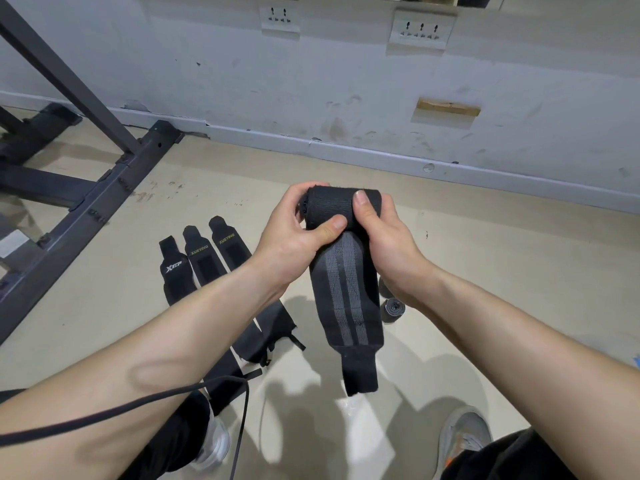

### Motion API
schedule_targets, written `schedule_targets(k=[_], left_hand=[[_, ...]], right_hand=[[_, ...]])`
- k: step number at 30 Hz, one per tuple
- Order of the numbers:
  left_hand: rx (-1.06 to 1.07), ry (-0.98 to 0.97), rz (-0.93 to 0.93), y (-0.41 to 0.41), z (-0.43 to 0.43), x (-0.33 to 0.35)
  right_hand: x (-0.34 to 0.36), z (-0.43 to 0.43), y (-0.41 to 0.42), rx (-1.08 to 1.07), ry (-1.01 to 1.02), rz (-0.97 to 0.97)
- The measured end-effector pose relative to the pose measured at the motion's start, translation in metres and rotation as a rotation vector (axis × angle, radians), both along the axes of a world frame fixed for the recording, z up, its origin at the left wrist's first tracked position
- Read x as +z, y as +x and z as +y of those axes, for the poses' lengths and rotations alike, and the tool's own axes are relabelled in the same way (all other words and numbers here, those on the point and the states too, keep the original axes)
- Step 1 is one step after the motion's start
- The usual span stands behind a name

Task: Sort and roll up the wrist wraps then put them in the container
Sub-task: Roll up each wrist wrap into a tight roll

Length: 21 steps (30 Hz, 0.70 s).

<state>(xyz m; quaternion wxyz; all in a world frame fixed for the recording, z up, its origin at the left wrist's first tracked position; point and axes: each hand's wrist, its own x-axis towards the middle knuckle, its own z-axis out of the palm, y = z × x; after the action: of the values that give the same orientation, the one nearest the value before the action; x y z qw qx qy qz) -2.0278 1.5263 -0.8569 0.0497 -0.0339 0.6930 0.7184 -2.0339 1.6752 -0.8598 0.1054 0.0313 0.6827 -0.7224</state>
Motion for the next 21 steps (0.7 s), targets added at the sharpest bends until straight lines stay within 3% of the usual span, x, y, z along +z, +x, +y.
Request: schedule_targets(k=[3,6,9,13,18,21], left_hand=[[-0.05,0.123,-0.203,-0.0046,0.0008,0.0053],[-0.099,0.015,-0.327,-0.0081,0.0011,0.0079],[-0.053,-0.051,-0.25,-0.0062,-0.0002,0.0042],[-0.023,0.014,-0.183,-0.005,0.0006,0.0046],[-0.075,-0.014,-0.073,-0.0056,0.0001,0.0077],[-0.089,0.003,-0.071,-0.0076,-0.0021,0.0103]], right_hand=[[-0.0021,-0.0011,-0.0001,0.031,0.001,0.024],[-0.0072,-0.0001,0.0018,0.072,-0.03,0.021],[-0.0085,0.0001,0.0015,0.085,-0.075,0.005],[-0.0088,-0.0009,-0.0028,0.089,-0.165,-0.076],[-0.0067,-0.0031,-0.005,0.027,-0.149,-0.164],[-0.0053,-0.0032,-0.0041,0.011,-0.147,-0.119]])
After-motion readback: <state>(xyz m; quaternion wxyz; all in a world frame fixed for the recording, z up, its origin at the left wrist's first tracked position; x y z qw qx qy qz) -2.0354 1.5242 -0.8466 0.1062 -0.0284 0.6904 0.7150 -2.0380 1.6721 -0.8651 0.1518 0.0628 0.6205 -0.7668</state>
